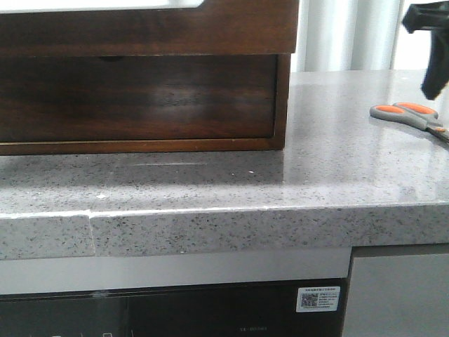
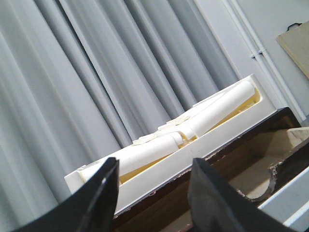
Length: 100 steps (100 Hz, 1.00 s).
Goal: Put scissors in drawer with both arms
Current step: 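Lower the right gripper over the grey-and-orange scissors, then close the right gripper on the scissors near the pivot and lift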
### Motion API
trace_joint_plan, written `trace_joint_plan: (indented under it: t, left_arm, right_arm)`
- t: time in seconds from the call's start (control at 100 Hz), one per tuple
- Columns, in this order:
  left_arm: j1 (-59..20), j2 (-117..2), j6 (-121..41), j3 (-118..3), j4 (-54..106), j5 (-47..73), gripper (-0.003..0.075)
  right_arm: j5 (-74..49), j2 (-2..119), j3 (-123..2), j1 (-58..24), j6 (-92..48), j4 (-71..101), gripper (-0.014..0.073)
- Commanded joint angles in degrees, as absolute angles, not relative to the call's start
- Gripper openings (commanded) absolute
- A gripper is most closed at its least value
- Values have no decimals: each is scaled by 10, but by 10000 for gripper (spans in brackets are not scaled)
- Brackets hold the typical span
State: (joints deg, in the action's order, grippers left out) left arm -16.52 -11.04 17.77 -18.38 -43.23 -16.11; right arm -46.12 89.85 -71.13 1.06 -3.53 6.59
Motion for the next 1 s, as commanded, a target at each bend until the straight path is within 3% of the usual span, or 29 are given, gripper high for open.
trace_joint_plan:
  t: [0.0, 0.37, 0.99]
  left_arm:
    - [-167, -117, 185, -200, -416, -184, 315]
    - [-167, -117, 185, -200, -416, -184, 315]
    - [-167, -117, 185, -200, -416, -184, 315]
  right_arm:
    - [-466, 902, -759, 10, -36, 55, 302]
    - [-573, 994, -858, 12, -16, 29, 302]
    - [-606, 1046, -903, 12, -5, 17, 302]
